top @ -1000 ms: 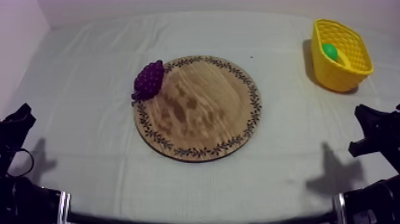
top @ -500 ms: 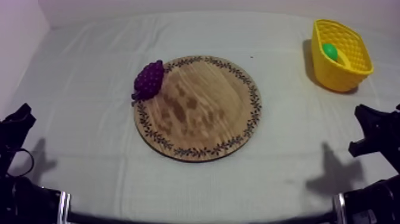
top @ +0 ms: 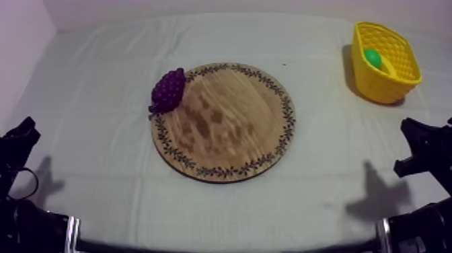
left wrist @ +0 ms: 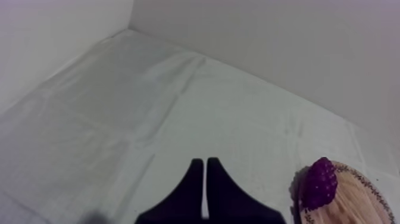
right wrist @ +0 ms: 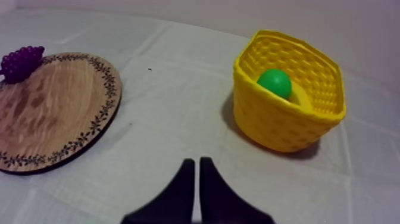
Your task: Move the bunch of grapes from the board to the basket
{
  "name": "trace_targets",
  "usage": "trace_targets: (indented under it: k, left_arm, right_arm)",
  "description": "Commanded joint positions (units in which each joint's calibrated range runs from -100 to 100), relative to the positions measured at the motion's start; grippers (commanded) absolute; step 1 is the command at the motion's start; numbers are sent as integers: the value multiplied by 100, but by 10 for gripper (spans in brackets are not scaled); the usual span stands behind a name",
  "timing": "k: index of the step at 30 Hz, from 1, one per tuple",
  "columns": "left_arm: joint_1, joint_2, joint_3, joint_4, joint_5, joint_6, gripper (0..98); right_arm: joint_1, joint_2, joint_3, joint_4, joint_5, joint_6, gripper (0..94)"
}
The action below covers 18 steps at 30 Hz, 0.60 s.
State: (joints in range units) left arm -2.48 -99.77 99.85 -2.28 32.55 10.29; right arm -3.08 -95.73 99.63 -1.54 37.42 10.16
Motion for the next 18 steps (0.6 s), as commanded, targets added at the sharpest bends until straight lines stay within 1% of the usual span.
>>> trace_targets:
  k: [1, 9, 11, 14, 15, 18]
  left_arm:
    - [-1, 3, 4, 1, 3, -1, 0]
    - [-1, 3, 4, 1, 3, -1, 0]
    - [-1, 3, 4, 1, 3, -1, 0]
    - [-1, 3, 4, 1, 3, -1, 0]
    - [-1, 3, 4, 1, 3, -1, 0]
    - [-1, 3, 4, 1, 3, -1, 0]
  right_arm:
    - [2, -2, 3, 0, 0, -2, 5]
    - [2, -2, 3, 0, 0, 2, 5]
    - [-9, -2, 3, 0, 0, 110, 5]
    - [-36, -2, 3, 0, 0, 432, 5]
    - [-41, -2, 3, 3, 34, 483, 5]
    - [-26, 59, 9, -49, -76, 474, 4]
